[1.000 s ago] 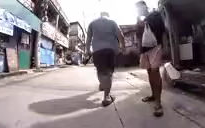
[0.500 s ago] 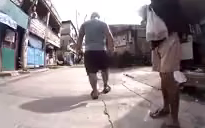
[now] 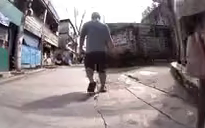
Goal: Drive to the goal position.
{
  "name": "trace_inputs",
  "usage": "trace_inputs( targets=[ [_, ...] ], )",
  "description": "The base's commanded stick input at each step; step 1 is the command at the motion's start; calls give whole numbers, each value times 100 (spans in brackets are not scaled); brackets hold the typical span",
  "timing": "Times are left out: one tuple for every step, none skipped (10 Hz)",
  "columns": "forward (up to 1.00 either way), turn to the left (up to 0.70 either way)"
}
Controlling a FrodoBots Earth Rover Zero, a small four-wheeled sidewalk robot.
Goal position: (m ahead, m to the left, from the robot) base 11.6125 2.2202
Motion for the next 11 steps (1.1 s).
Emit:
trace_inputs(
  targets=[
    [100, 0],
    [100, 0],
    [100, 0],
    [100, 0],
    [100, 0],
    [100, 0],
    [100, 10],
    [100, 27],
    [100, 27],
    [100, 25],
    [100, 1]
  ],
)
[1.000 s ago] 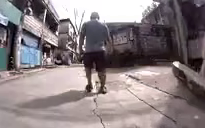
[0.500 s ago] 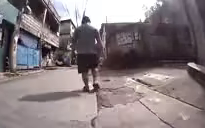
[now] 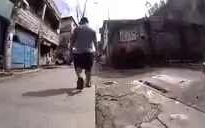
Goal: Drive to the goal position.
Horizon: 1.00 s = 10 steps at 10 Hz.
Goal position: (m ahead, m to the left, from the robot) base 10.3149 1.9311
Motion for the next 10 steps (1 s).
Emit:
trace_inputs(
  targets=[
    [100, 0],
    [100, 0],
    [100, 4],
    [100, 27],
    [100, 21],
    [100, 0],
    [100, 0],
    [100, 0],
    [100, 0],
    [100, 0]
  ],
)
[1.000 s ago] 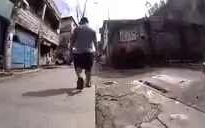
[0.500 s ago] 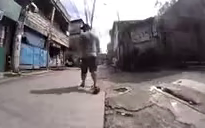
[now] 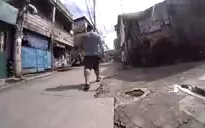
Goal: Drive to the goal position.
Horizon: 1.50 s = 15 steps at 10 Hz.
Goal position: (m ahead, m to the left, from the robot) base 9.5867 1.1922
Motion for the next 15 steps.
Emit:
trace_inputs(
  targets=[
    [100, -8],
    [100, -25],
    [100, 0],
    [100, 0],
    [100, 0],
    [100, 0],
    [100, 0],
    [100, 0],
    [100, 0],
    [100, 0],
    [100, 0],
    [100, 0],
    [100, 0],
    [100, 0],
    [100, 0]
  ],
)
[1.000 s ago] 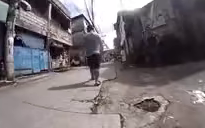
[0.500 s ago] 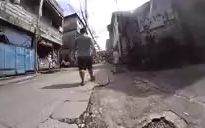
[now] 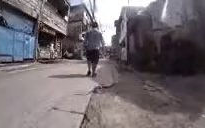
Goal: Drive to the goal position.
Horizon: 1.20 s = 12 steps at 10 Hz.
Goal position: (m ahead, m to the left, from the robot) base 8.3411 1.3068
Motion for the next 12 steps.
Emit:
trace_inputs(
  targets=[
    [100, 0],
    [100, 0],
    [100, 2],
    [100, 25],
    [100, 0],
    [100, 0],
    [100, 0],
    [100, 0],
    [100, 0],
    [100, 0],
    [100, 0],
    [100, 0]
  ],
)
